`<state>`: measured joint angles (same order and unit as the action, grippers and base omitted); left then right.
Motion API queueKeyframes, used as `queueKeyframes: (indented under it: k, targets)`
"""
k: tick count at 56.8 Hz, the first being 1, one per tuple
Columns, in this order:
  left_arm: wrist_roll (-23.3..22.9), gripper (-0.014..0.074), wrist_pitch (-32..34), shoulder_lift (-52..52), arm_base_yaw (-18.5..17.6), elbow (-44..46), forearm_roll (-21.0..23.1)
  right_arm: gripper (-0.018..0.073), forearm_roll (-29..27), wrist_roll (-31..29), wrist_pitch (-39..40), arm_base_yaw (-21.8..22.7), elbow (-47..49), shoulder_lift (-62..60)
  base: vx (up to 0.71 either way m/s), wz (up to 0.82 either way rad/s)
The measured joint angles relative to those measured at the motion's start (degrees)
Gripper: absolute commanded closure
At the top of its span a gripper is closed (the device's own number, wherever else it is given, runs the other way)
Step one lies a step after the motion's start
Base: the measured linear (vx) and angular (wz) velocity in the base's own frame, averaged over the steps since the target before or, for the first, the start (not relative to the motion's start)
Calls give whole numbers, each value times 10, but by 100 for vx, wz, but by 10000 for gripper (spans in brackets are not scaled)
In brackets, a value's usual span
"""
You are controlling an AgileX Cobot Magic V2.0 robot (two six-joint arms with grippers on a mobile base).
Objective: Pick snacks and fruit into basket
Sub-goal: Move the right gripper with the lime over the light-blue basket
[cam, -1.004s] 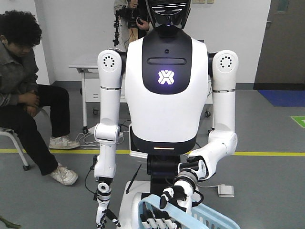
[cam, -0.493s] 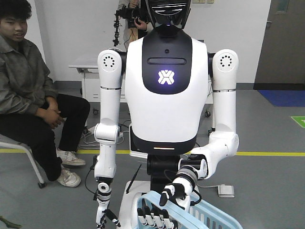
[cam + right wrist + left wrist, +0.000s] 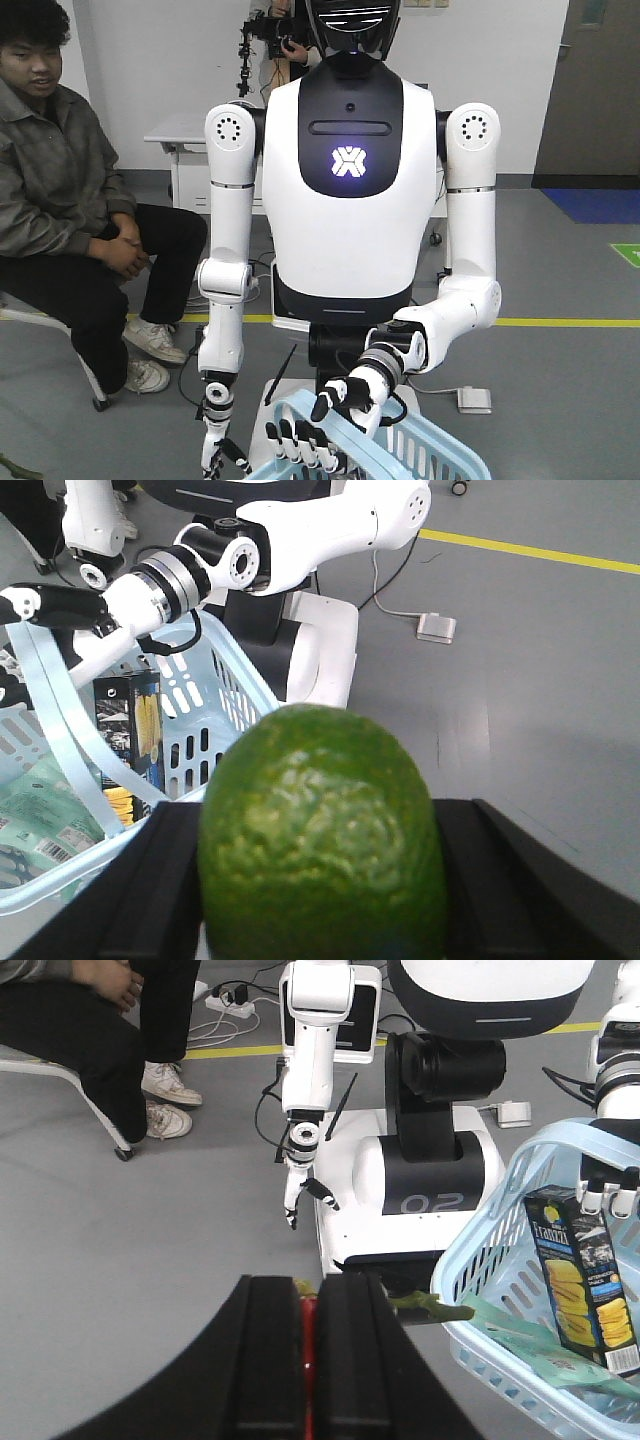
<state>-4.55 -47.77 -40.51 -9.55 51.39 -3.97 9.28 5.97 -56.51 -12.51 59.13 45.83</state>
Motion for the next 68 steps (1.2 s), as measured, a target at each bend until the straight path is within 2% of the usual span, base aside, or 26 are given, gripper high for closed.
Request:
queueKeyframes:
  k: [18, 24, 52, 58, 68]
  targets:
    - [1, 602, 0, 0, 0, 0, 0, 566, -3, -2, 2, 0, 0, 0, 0, 0]
    - [2, 602, 0, 0, 0, 0, 0, 566, -23, -27, 20, 0, 0, 2, 0, 0]
    - [2, 602, 5, 0, 0, 0, 0, 564, -291, -291, 118, -1, 0, 104, 0, 0]
    - [2, 602, 5, 0, 0, 0, 0, 564, -328, -339, 149, -33, 0, 129, 0, 0]
    - [2, 602, 5, 0, 0, 0, 0, 564, -326, -358, 233, -164, 0, 195, 0, 0]
